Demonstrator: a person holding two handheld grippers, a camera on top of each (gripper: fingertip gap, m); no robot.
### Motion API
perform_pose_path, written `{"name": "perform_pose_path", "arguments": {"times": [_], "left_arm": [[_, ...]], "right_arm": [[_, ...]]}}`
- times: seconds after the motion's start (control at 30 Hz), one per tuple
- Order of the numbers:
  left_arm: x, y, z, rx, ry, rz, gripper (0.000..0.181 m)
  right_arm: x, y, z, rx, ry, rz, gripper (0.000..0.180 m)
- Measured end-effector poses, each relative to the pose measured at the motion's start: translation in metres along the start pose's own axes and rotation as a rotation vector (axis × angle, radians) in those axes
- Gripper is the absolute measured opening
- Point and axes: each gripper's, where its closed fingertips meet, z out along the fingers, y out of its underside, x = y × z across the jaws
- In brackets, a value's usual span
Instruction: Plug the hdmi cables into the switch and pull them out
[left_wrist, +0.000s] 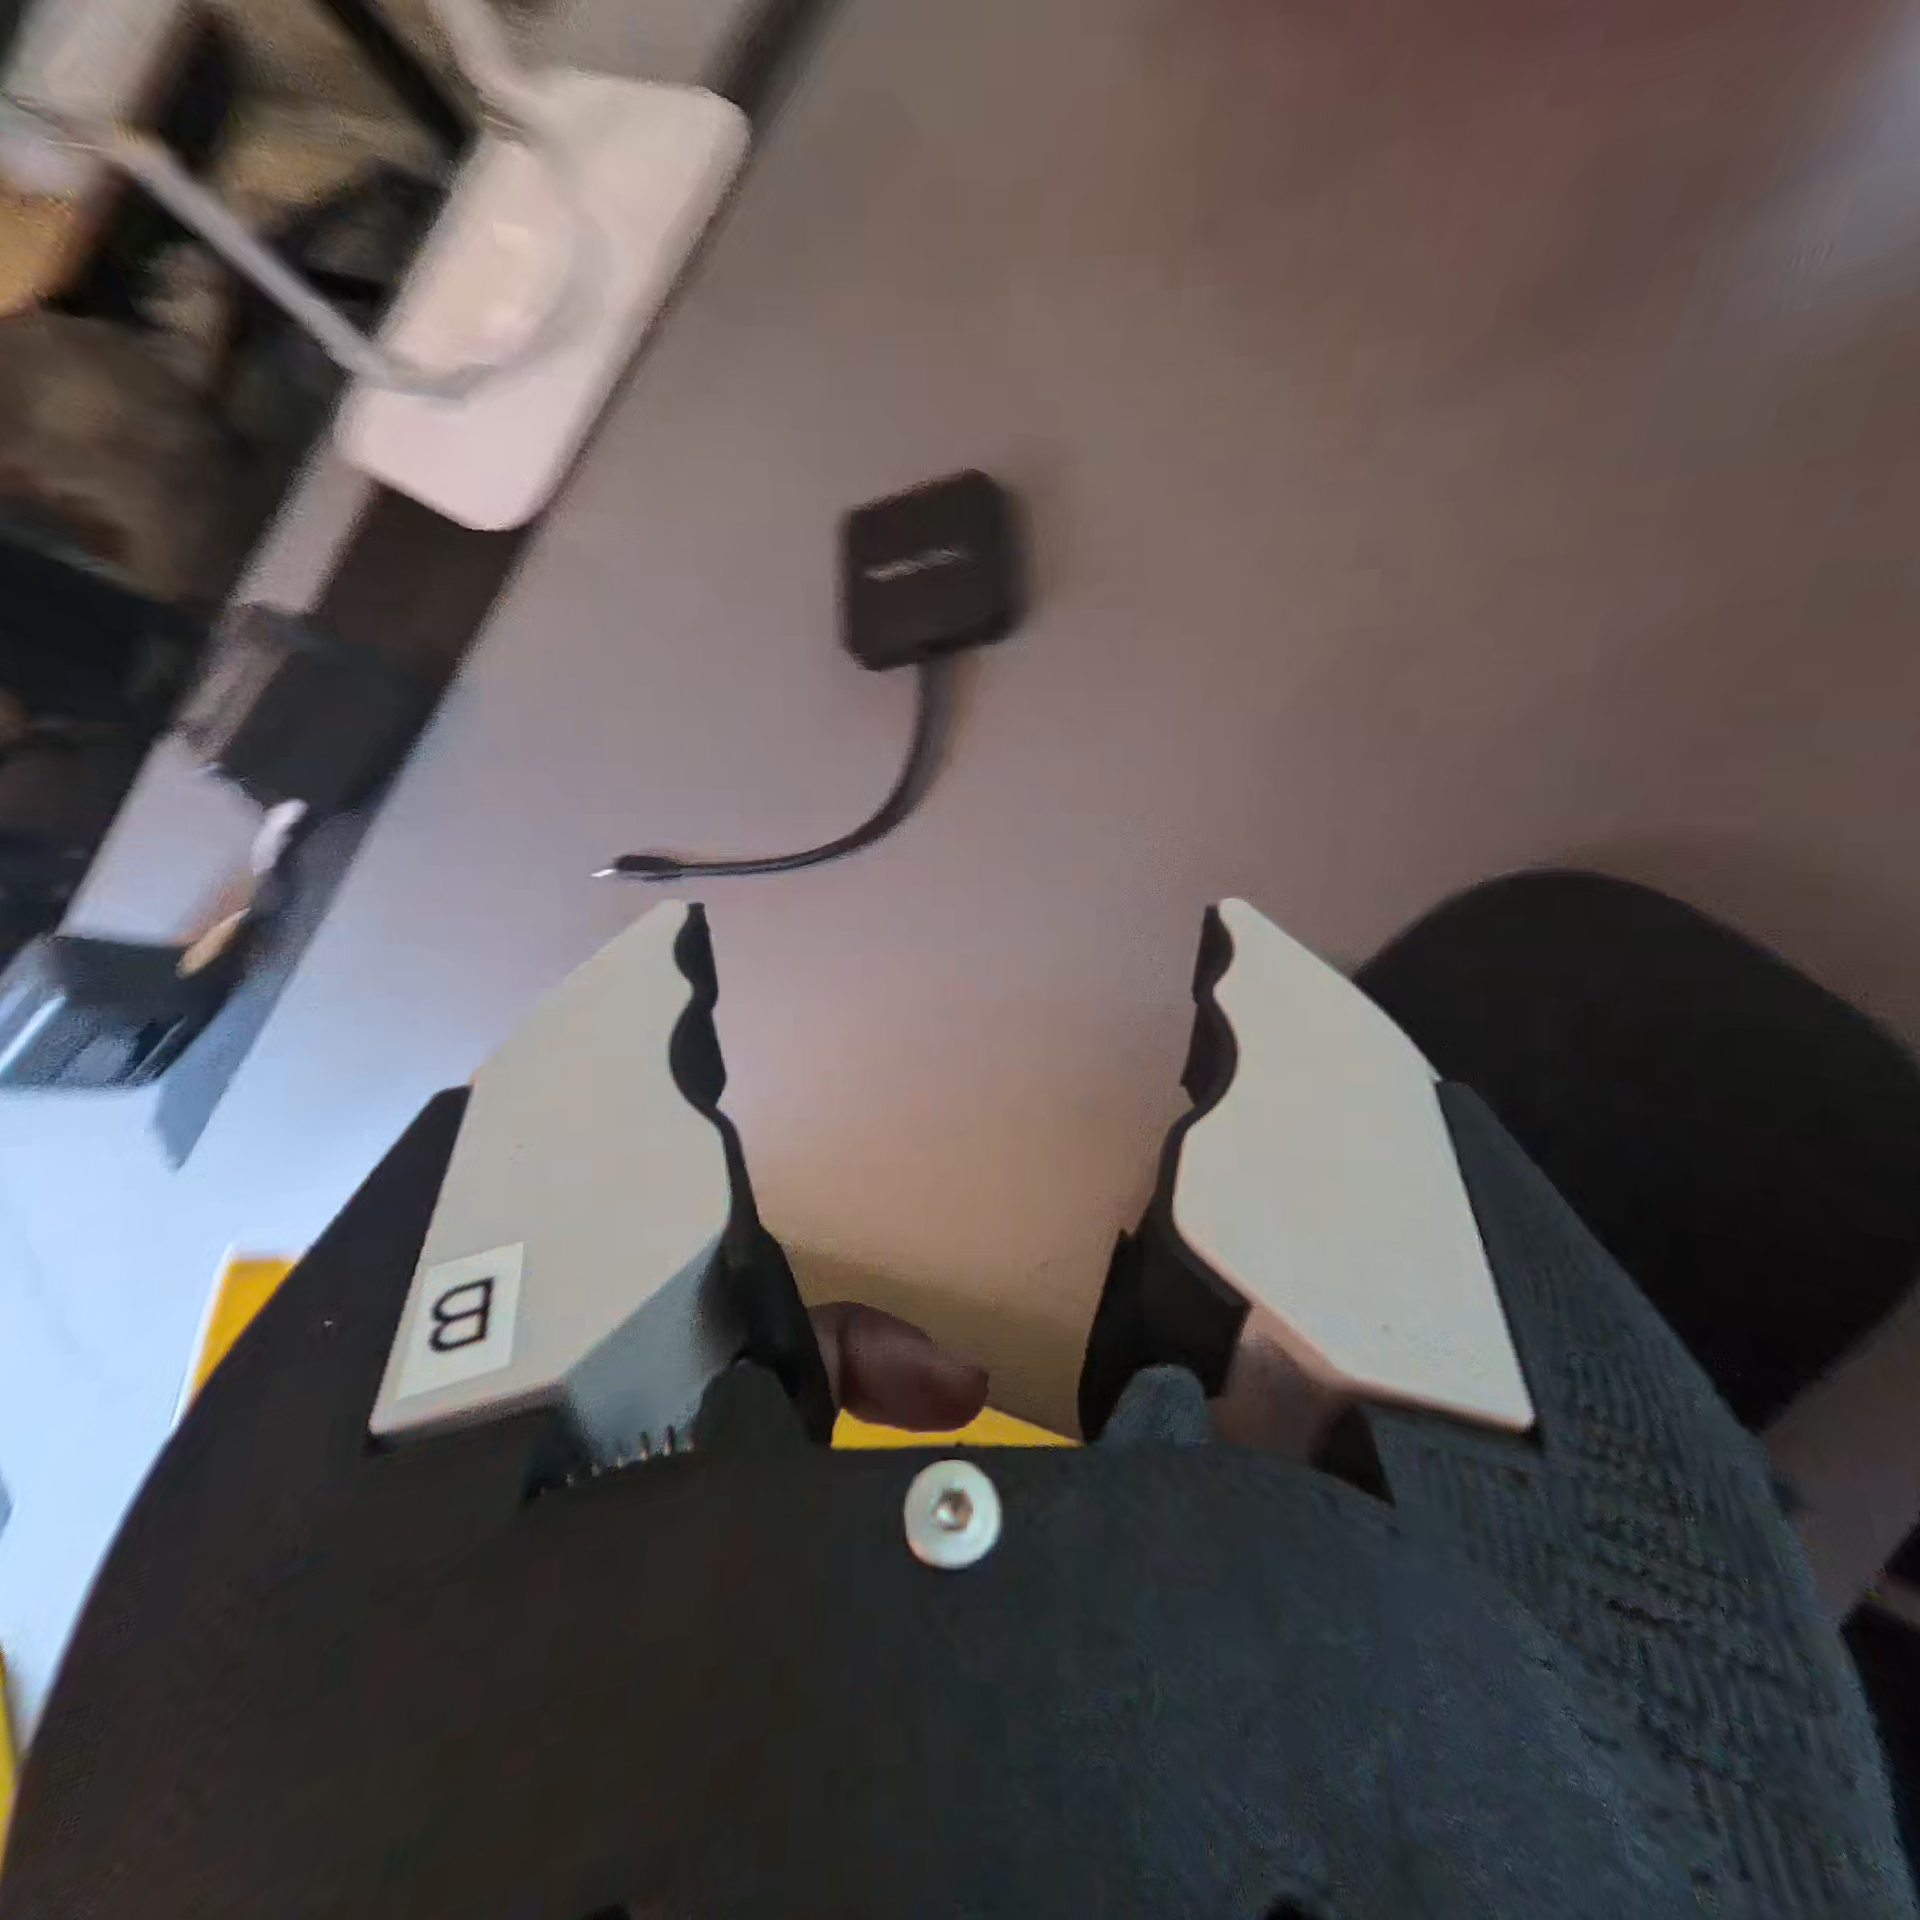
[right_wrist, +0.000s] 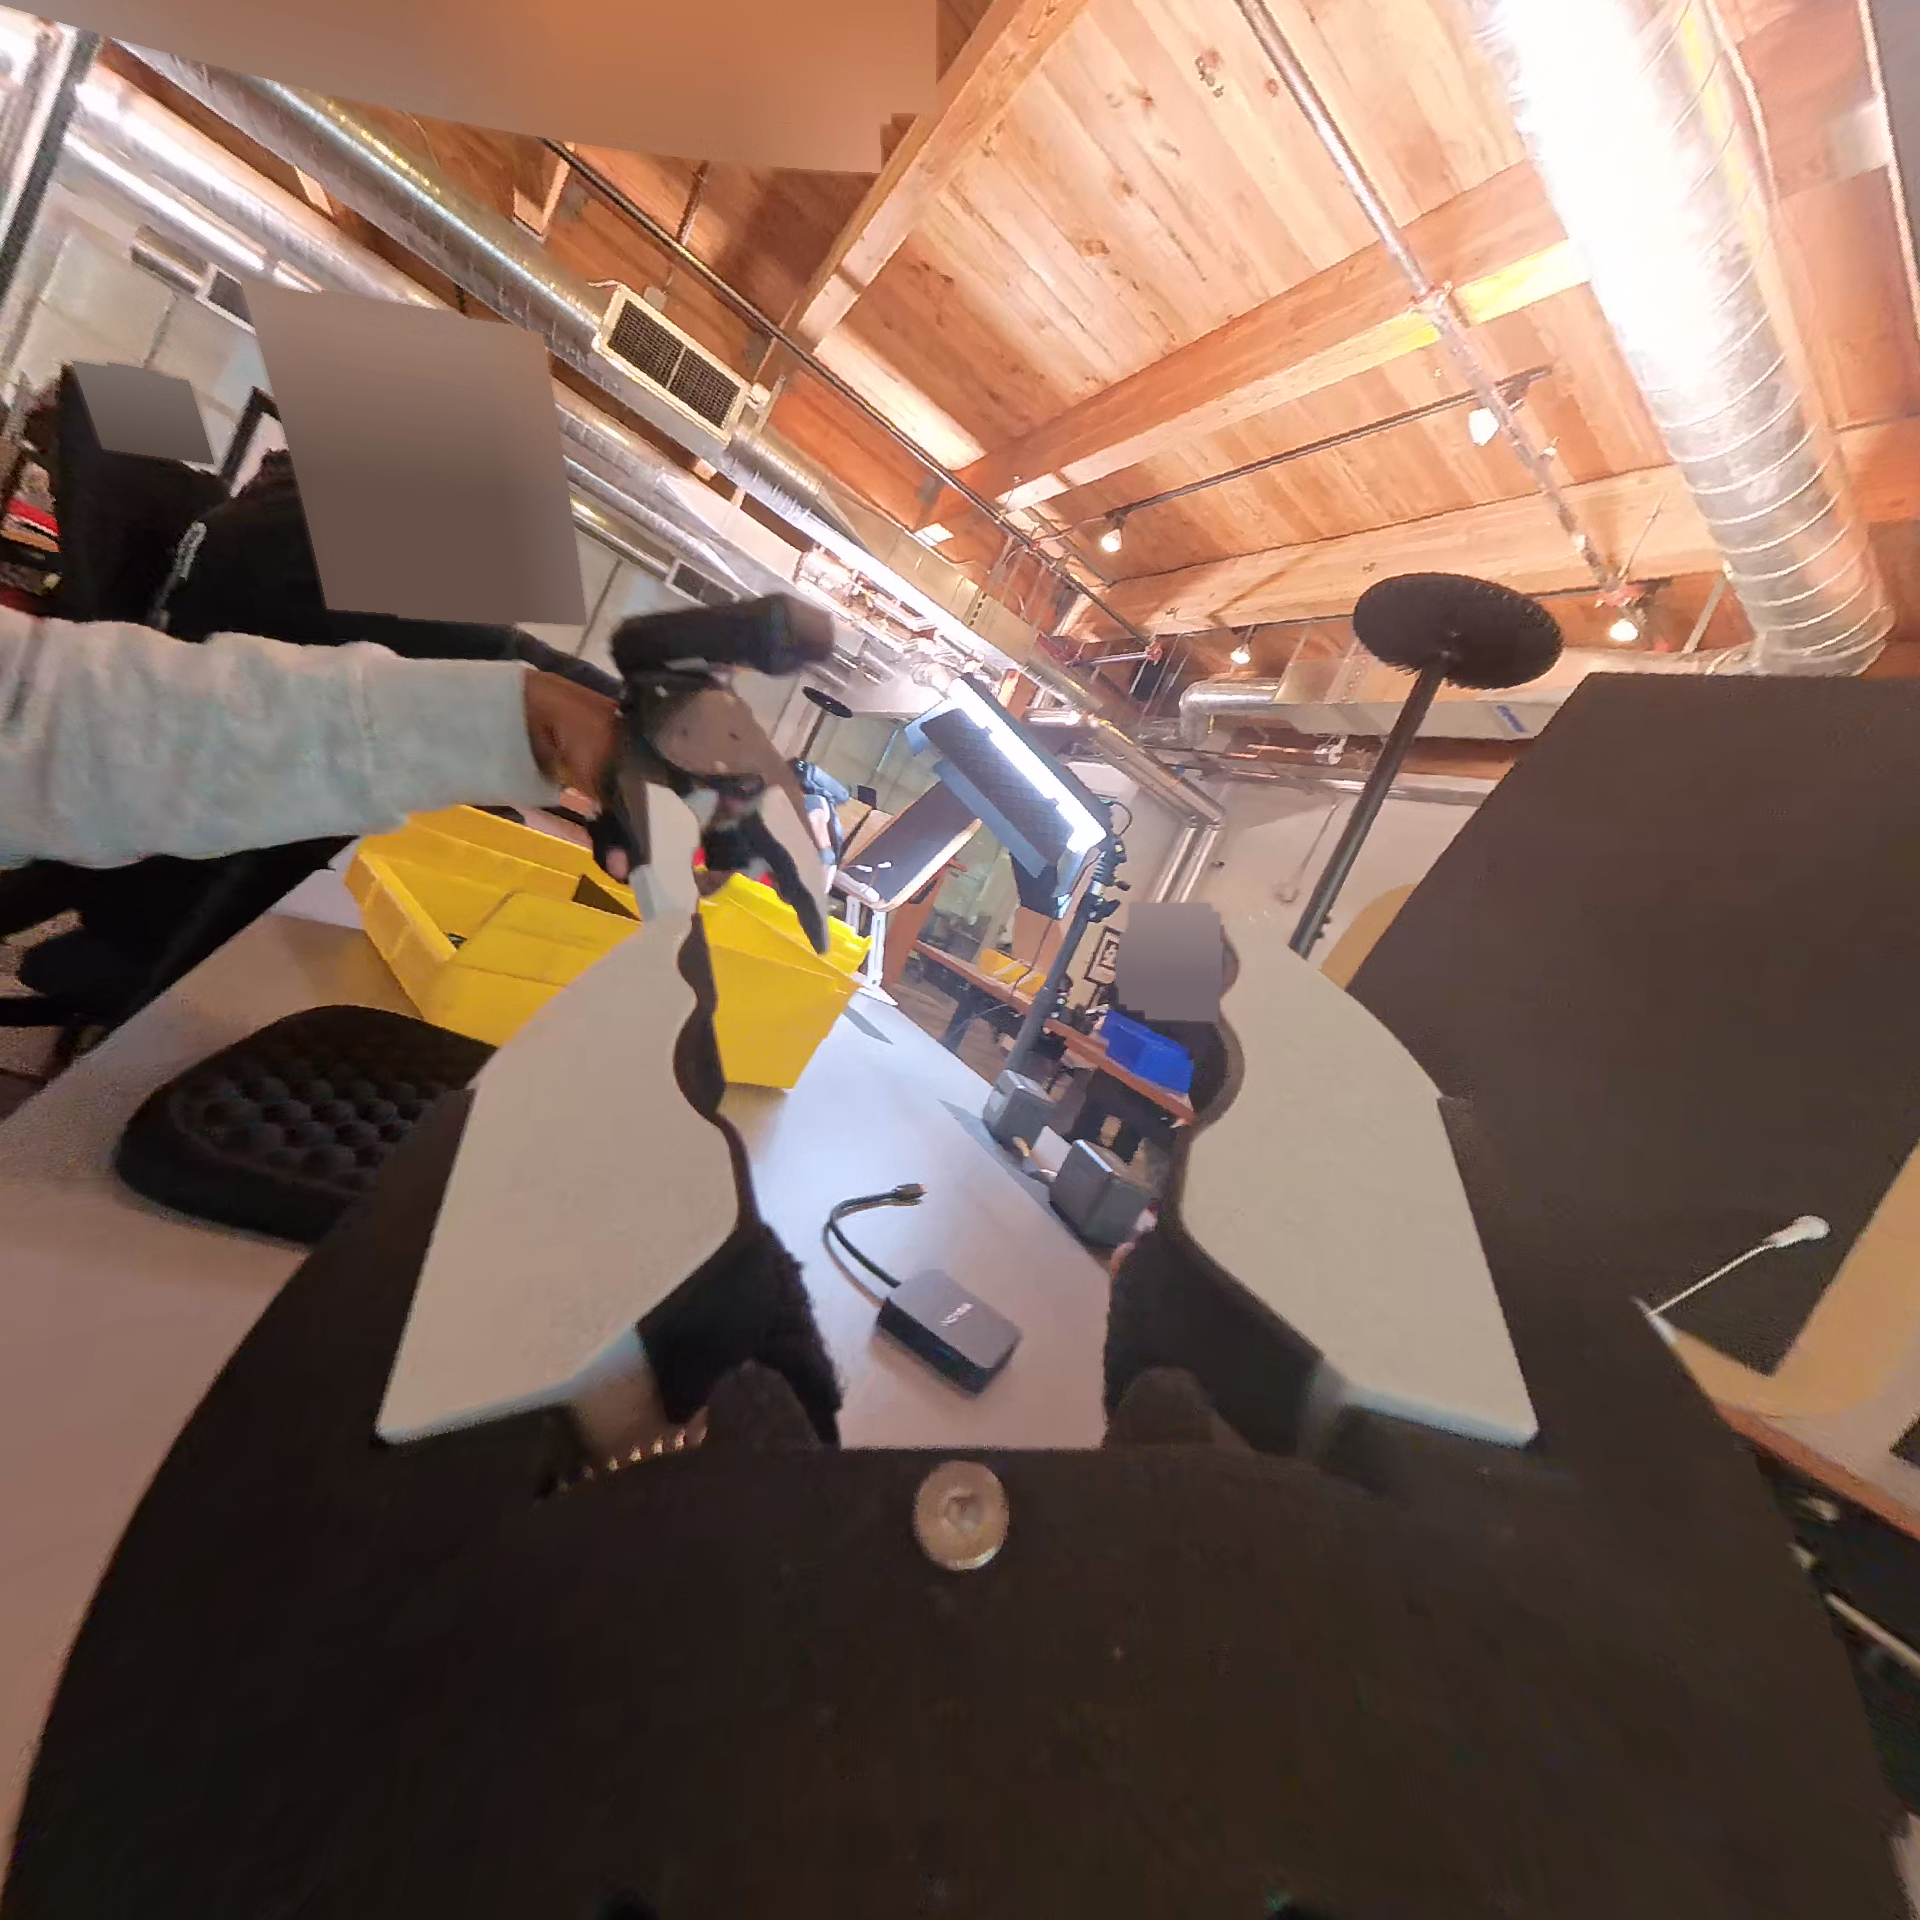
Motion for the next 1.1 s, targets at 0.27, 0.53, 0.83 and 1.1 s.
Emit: {"name": "perform_pose_path", "arguments": {"times": [0.27, 0.53, 0.83, 1.1], "left_arm": [[-0.012, -0.001, 0.088, -0.215, 0.157, 0.027, 0.049], [-0.014, 0.026, 0.15, -0.364, 0.294, -0.039, 0.04], [-0.034, 0.006, 0.111, -0.282, 0.216, 0.006, 0.003], [-0.13, -0.023, -0.052, -0.006, -0.177, 0.006, 0.003]], "right_arm": [[-0.001, 0.001, -0.001, -0.001, -0.016, 0.032, 0.089], [-0.005, 0.004, -0.001, -0.028, -0.034, -0.009, 0.089], [-0.003, 0.006, -0.001, -0.045, -0.026, -0.04, 0.088], [0.0, 0.007, -0.002, -0.052, -0.006, -0.055, 0.087]]}}
